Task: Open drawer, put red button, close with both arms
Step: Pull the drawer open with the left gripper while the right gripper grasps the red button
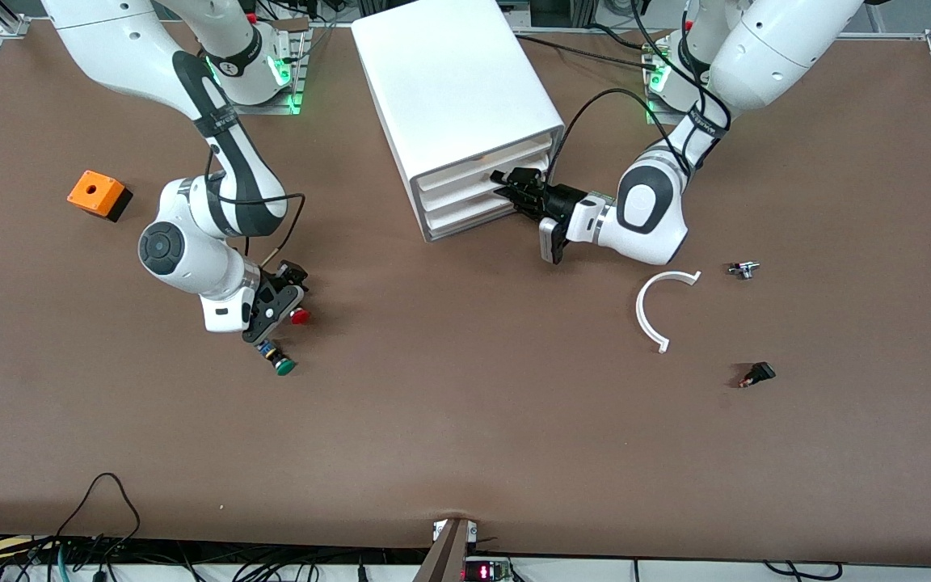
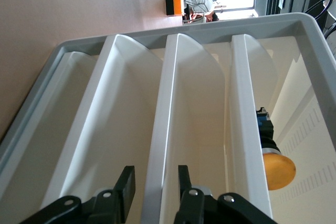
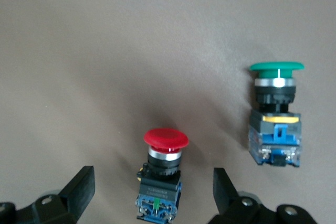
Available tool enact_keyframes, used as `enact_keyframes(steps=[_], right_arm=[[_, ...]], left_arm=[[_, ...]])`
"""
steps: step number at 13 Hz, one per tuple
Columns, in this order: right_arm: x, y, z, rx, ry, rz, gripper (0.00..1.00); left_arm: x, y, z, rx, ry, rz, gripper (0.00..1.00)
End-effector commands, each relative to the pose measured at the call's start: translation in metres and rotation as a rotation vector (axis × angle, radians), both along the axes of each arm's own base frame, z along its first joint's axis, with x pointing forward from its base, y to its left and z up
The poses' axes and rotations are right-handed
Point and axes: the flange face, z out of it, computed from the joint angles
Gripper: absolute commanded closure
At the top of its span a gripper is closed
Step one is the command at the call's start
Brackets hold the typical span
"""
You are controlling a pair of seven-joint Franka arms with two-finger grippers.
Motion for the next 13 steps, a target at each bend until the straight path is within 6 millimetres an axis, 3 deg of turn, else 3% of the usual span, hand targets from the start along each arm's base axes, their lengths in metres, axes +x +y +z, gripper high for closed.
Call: enact_keyframes(steps=[1,3,6,11,12,13], right_arm=[[-0.004,-0.005,0.000,0.007,0.003,-0.071,0.00],[-0.004,-0.009,-0.006,0.004,0.006,-0.078,0.00],[-0.006,-0.014,-0.015,-0.001,0.011,-0.087,0.00],[-0.007,-0.015,-0.032,-0.008,0.014,-0.082,0.00],[-0.007,-0.015,-0.036,-0.009,0.009,-0.082,0.04],[-0.007,-0.015,-0.038,-0.011,0.009,-0.077,0.15]], left_arm=[[-0.003,0.000,0.000,-0.030,0.000,0.019,0.72],[-0.002,0.001,0.000,-0.030,-0.002,0.022,0.77],[0.001,0.004,0.001,-0.033,-0.004,0.028,0.99],[0.011,0.008,0.005,-0.029,-0.006,0.043,1.00],[0.013,0.011,0.005,-0.027,-0.008,0.047,1.00],[0.019,0.014,0.006,-0.026,-0.017,0.056,1.00]])
